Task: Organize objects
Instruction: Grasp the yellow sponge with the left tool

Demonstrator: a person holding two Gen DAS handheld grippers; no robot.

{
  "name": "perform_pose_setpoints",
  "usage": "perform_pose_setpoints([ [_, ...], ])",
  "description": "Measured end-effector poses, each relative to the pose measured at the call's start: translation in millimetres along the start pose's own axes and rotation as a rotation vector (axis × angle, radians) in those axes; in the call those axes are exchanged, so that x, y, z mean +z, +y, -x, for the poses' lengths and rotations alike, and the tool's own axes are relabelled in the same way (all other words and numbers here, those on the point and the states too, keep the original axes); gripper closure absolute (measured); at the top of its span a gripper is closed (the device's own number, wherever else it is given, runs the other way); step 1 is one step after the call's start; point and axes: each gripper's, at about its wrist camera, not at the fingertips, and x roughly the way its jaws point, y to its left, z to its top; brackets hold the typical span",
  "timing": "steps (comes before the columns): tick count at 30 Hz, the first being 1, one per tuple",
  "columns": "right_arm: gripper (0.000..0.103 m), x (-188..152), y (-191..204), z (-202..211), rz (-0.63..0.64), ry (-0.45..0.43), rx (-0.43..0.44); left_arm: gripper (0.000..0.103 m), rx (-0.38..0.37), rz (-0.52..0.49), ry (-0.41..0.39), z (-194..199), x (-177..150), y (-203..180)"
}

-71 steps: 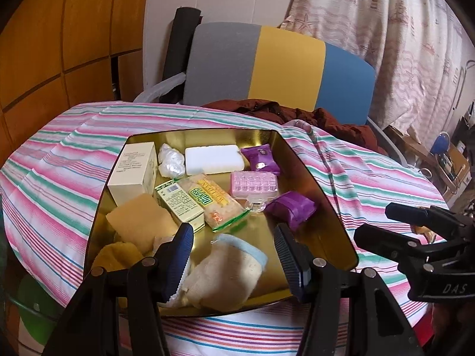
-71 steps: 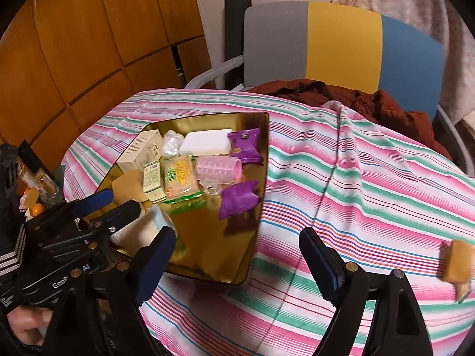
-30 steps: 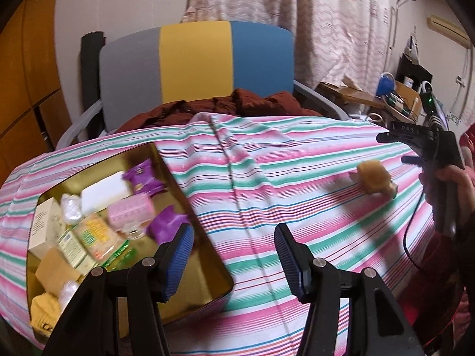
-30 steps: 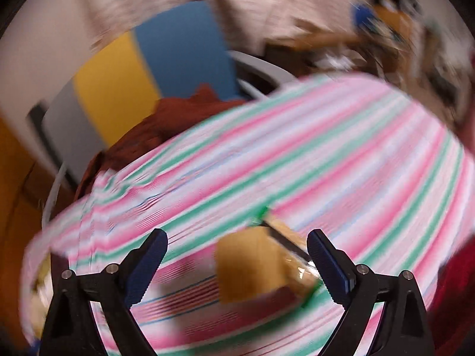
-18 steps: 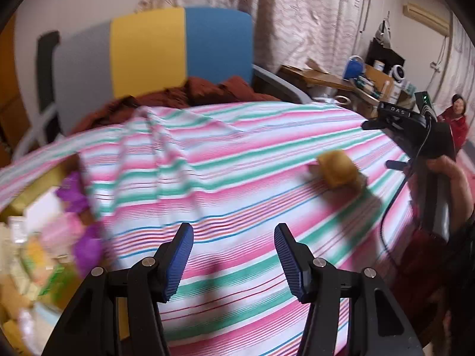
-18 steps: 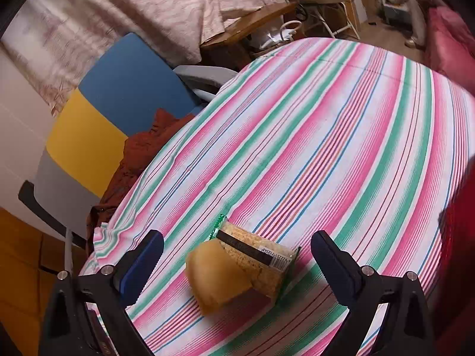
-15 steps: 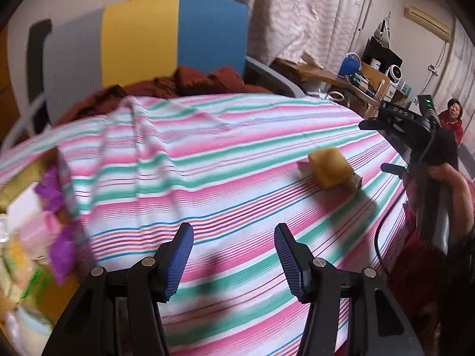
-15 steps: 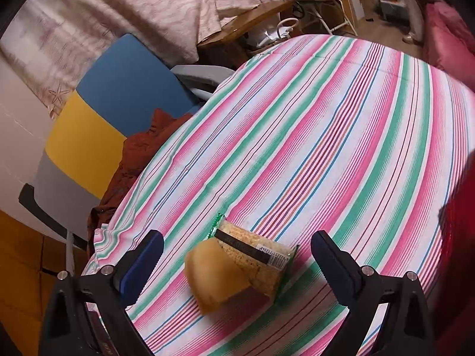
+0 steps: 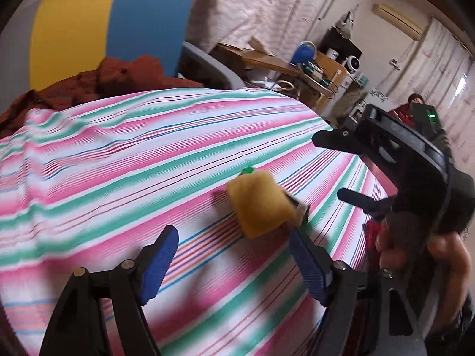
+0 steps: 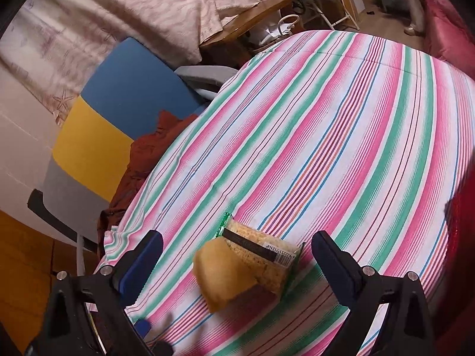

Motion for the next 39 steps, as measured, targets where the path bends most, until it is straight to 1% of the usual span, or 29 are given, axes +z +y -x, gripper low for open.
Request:
perform_pose_setpoints([
  [4,0.002,1.3,-2.4,2.7,-0.011,-0.019,-0.007,0.021,-0.031,0.001,0.039,-26.9,12.6,-7.1],
  [6,0.002,1.2,-2.2,1.8,-0.010,-0.017,-0.006,0.017,-0.036,0.001,0.052,-39.4,17.5,-11.3],
  [7,0.002,1.0,-1.6,1.1,-0.008,-0.015,-0.008,0.017,-0.038,0.005,0.059,-44.4,19.2,-12.6],
  [11,0.002,0.5,1.4,-1.4,0.003,-0.008,-0.013,0.016,-0.074,0.058,0.090,-64.2,23.9,-13.0],
  [13,0.001,0.9,1.6,-3.2,0.005,-0.005,-0.018,0.017,-0.054,0.064,0.106,-75.2,23.6,-12.2],
  [14,0.001,1.1,1.5,-5.1,0.005,0.002,-0.021,0.020,-0.048,0.069,0.123,-81.5,22.6,-11.7],
  [15,0.001,1.3,1.3,-7.1,0.004,0.007,-0.025,0.028,-0.063,0.079,0.135,-85.3,20.9,-9.4],
  [16,0.001,1.3,1.0,-9.0,0.005,0.014,-0.031,0.034,-0.092,0.095,0.144,-87.1,18.7,-6.1],
  [17,0.001,1.5,0.6,-10.6,0.006,0.017,-0.039,0.037,-0.113,0.108,0.144,-86.8,16.9,-3.1],
  [20,0.001,2.5,-1.5,-13.5,0.007,0.014,-0.070,0.041,-0.139,0.135,0.121,-75.1,10.6,7.0],
  [21,0.001,2.3,-2.4,-14.9,0.007,0.019,-0.079,0.042,-0.136,0.140,0.116,-69.0,7.8,10.6],
  [23,0.001,1.5,-2.7,-20.4,0.013,0.038,-0.098,0.042,-0.105,0.128,0.105,-54.4,1.2,17.4],
  [25,0.001,-0.3,-0.4,-26.7,0.038,0.059,-0.123,0.042,-0.077,0.123,0.115,-41.5,-8.4,26.4],
  [29,0.001,-5.6,11.7,-39.0,0.137,0.083,-0.209,0.042,-0.033,0.105,0.122,-9.9,-29.6,42.9],
  [33,0.001,-11.0,20.7,-52.7,0.229,0.109,-0.289,0.042,-0.016,0.094,0.140,21.1,-50.6,56.4],
  [36,0.001,-16.7,24.9,-66.2,0.272,0.165,-0.313,0.042,0.001,0.066,0.148,43.4,-66.7,61.0],
  [39,0.001,-26.1,31.6,-76.3,0.334,0.212,-0.326,0.042,0.031,0.034,0.166,55.9,-74.8,59.8],
])
